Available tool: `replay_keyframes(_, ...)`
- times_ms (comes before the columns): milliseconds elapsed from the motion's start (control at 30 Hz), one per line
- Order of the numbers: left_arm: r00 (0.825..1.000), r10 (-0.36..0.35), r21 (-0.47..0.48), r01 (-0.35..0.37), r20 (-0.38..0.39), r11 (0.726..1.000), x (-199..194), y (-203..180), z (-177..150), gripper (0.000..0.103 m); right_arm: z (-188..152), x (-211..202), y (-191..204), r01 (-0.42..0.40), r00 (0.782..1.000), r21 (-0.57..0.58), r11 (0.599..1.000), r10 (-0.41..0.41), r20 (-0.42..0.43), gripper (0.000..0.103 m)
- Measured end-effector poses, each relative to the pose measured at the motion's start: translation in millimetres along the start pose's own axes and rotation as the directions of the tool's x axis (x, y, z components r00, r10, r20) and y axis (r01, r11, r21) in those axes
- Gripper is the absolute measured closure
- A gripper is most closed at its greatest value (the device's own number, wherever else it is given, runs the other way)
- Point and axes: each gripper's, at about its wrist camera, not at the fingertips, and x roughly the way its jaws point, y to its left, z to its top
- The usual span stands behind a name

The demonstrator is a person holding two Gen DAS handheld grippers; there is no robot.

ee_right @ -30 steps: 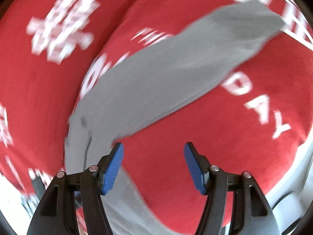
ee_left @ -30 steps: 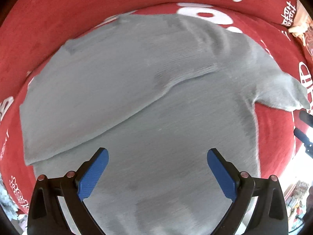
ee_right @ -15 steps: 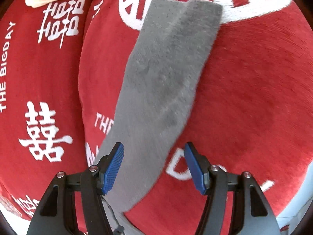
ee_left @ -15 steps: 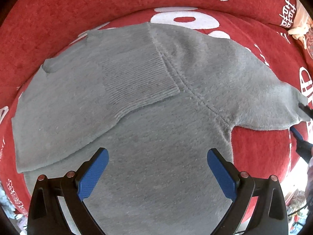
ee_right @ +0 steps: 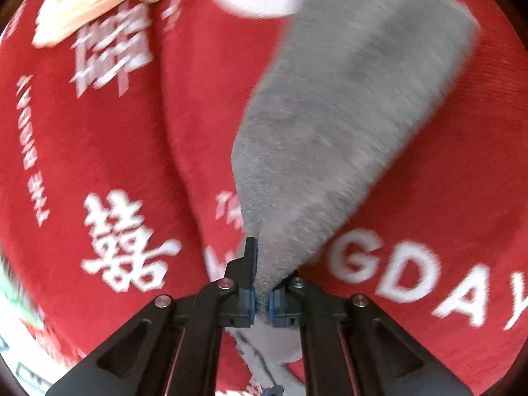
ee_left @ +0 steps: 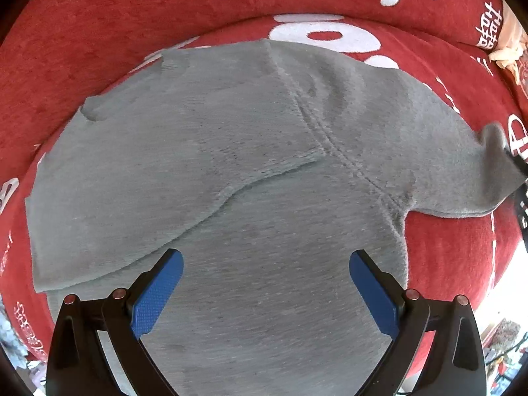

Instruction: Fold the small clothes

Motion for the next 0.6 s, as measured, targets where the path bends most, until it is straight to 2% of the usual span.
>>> replay_keyframes(167,1.0,0.002,-0.014,-0.002,0.018,1.0,-6.5,25.1,-7.1,0.002,-29.4,20.2,53.6,-0.087,0.993,-0.136,0.987,0.075,-0.094,0.098)
replay_keyframes(333,0.999,0.015,-0.029,-0.014,0.042,0.999,-15.8,52.5,-18.6,0.002,-77.1,53.1,106.0,-0.163,0.971,-0.261,0.951,0.108,-0.213,0.098)
replay_keyframes(467,0.999,-0.007,-0.083,0.01,0.044,0.997,-19.8,82.4,-26.0,0.002,-126.5,84.2,144.2,-0.193,0.947,-0.4,0.896,0.063,-0.314,0.098)
replay_keyframes(600,0.999,0.011,-0.137,-0.005,0.049,0.991,-22.0,111.6,-29.4,0.002,-184.0,118.5,170.9,-0.199,0.917,-0.552,0.809,-0.046,-0.397,0.098)
